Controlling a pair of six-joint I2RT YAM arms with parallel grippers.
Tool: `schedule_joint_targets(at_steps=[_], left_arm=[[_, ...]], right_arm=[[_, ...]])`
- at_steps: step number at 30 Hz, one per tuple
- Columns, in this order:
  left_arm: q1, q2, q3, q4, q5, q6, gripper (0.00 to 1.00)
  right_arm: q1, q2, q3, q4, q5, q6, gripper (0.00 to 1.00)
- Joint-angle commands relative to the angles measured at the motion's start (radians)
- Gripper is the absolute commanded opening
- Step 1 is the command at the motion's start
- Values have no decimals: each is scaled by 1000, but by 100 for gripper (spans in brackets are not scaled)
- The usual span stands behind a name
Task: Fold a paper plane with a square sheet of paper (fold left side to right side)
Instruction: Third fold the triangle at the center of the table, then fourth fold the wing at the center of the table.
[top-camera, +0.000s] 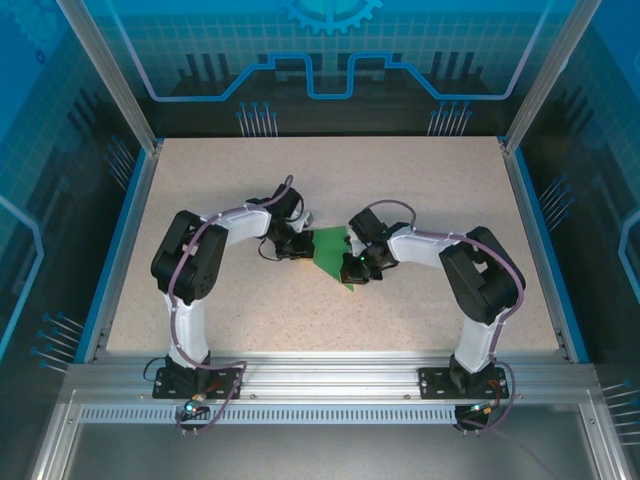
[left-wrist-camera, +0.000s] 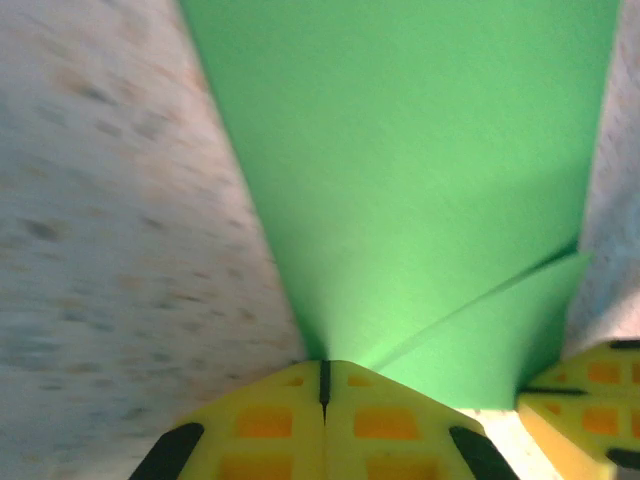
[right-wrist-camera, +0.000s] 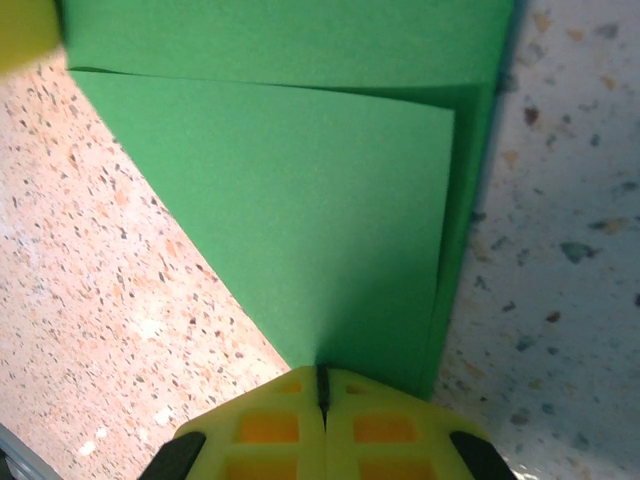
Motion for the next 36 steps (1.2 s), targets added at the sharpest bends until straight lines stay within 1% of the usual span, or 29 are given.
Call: schedule_joint_targets(at_steps=[1,6,9,12,14,16,18,21,22,24,26,29,32,36], left_arm=[[35,36,34,-38,-121,28,0],[41,9,28,-38,-117,24,1],[43,-45,3,-29,-98,7,6],[43,-124,-42,-5,-73,-29,17],[43,-180,-75,13,-58,-58,24],[43,-241,-114,33,-49,-91,36],[43,-298,-152,57,-48,-126,44],[43,-379,-241,133,-29,-201,55],[43,-404,-274,164,-18,-228,59],[43,-438,-342,254,17,-299,64],[42,-447,-395,342,73,-364,66],[31,-407,-437,453,144,-446,66],[7,-355,-441,508,162,-482,66],[-20,-287,-411,517,161,-494,64]], right_arm=[[-12,13,-49,-150,38,-17,4],[-10,-29,-41,-109,12,-34,6],[-11,-77,-25,-72,-6,-59,9],[-12,-130,2,-65,15,-104,14],[-16,-166,16,-74,45,-145,21],[-28,-205,27,-92,94,-186,27],[-44,-241,26,-102,121,-226,32],[-75,-301,-7,-79,149,-263,44],[-87,-319,-24,-59,141,-270,48],[-101,-341,-51,-22,123,-281,54],[-105,-349,-73,6,108,-286,57],[-103,-355,-110,59,91,-277,60],[-96,-371,-142,101,92,-264,62],[-75,-393,-184,102,125,-260,62]])
